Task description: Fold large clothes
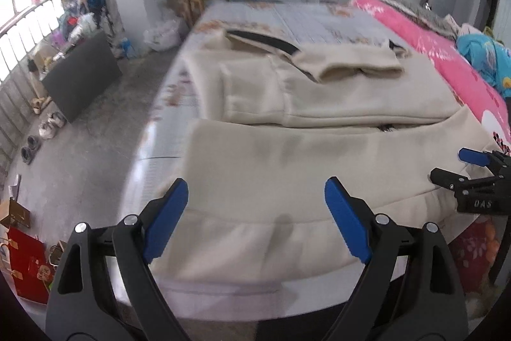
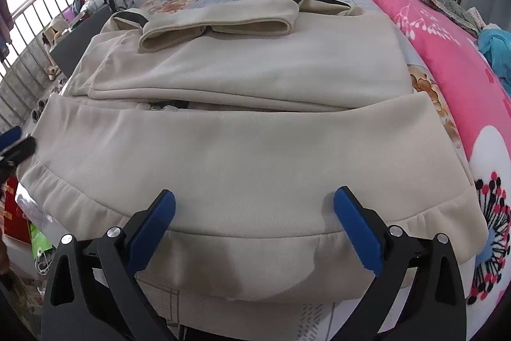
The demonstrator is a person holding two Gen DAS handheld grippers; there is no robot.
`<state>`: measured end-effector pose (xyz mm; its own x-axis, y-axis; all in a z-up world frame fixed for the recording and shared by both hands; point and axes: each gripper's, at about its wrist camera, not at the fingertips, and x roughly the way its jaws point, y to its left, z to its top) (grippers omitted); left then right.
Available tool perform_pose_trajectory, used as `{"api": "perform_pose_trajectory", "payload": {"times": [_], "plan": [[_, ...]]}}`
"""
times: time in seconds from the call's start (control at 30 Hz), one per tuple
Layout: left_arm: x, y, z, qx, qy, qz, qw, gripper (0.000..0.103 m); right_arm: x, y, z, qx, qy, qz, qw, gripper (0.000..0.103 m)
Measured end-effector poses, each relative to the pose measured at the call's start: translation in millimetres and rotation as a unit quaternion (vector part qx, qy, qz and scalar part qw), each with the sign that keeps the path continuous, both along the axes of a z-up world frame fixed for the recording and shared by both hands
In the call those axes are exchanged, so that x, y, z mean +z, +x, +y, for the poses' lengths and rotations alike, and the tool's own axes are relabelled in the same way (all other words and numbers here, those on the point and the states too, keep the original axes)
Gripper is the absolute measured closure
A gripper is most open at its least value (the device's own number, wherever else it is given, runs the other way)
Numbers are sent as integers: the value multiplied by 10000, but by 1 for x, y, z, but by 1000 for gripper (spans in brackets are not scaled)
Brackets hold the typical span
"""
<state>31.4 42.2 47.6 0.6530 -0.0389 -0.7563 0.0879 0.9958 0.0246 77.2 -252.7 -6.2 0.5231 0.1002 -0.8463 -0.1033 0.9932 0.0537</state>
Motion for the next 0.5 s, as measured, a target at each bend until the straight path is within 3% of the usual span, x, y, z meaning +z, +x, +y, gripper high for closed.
{"api": "perform_pose_trajectory", "payload": {"times": [0.2,0.37,0.5], "plan": [[11,-26,39,293,-137,-157,9994,36,1,0,-1,181,-19,-77,9998,6],[2,-22,61,321,-500,15,9982,58,4,3,1,251,-81,30,9996,6],[-13,-4,67,213,-681,357,9968,63,9,2,6,363,-223,-71,9991,6]]}}
